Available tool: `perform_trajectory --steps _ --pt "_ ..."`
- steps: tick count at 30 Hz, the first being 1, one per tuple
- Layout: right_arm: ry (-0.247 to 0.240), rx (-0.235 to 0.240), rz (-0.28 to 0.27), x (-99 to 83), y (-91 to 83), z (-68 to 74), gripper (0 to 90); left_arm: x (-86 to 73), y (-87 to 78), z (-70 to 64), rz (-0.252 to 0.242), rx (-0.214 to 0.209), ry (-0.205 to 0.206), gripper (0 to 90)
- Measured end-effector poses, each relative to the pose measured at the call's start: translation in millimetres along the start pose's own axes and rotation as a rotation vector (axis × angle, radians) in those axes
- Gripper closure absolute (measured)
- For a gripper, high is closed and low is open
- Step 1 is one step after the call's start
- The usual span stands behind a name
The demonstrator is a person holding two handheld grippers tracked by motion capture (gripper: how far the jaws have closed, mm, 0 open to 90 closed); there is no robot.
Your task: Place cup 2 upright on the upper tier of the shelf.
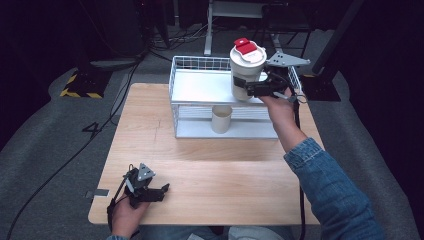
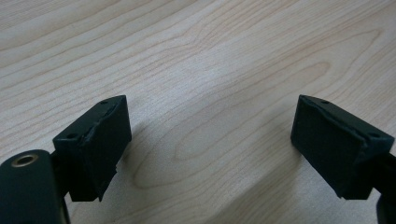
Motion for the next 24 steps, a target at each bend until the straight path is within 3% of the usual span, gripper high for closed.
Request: perform_trajectory --steps 9,24 --pt "0.014 -0.049 -0.002 -8.4 17.5 -19.4 14.0 0.1 0.1 -0.1 -0.001 0.000 -0.002 12.7" --pt "0.072 -0.072 0.001 -18.8 31.6 -35.9 13.9 0.6 0.5 -0.1 0.001 -0.004 -0.004 12.7"
Point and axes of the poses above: each handheld gripper's, and its own axes: y roughly forward along the jaws, x roughly out of its top, z roughly to its left, the point moved 10 cm from there along y, roughly forward along the jaws
